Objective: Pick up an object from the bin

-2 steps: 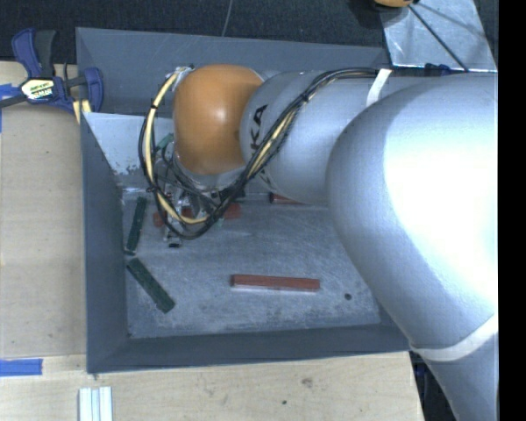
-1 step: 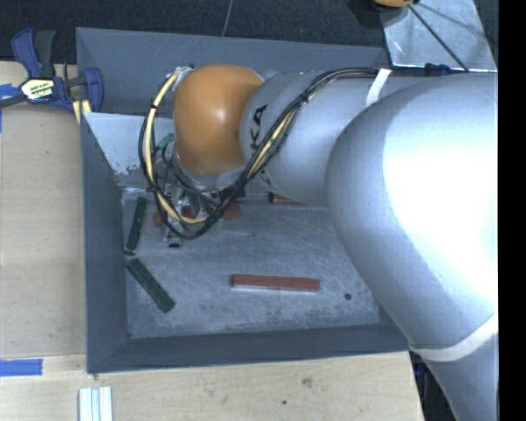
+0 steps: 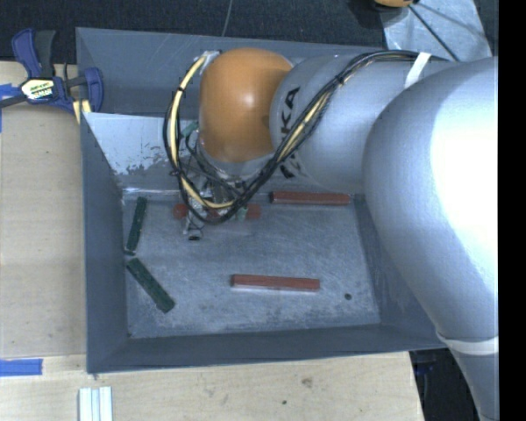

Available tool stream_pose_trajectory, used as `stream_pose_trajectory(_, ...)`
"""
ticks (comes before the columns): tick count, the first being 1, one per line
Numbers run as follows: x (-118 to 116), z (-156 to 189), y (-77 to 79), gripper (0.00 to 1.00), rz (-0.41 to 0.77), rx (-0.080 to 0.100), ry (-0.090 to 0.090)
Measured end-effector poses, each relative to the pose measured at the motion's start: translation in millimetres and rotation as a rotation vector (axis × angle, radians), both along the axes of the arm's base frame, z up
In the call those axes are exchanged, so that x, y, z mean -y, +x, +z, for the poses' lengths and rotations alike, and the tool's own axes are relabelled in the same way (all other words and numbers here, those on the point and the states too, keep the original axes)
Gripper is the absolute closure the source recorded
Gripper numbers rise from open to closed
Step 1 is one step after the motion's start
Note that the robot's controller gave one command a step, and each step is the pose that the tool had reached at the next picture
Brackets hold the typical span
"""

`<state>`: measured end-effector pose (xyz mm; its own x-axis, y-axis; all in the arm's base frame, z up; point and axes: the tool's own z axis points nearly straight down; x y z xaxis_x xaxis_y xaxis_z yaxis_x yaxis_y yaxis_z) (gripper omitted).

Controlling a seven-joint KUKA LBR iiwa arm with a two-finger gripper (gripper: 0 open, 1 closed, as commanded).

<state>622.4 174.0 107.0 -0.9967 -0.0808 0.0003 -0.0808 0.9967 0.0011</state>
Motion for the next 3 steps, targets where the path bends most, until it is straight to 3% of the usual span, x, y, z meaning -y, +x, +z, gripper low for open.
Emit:
stream_pose_trajectory(1,-52,85,-10.3,1.0,0.001,0.003,0.0)
stream_pose_trajectory(2,-52,85,-10.3,1.0,0.0,0.003,0.0)
stream_pose_trajectory(3,47,195,-8.5,1.0,0.25,0.006,-0.001)
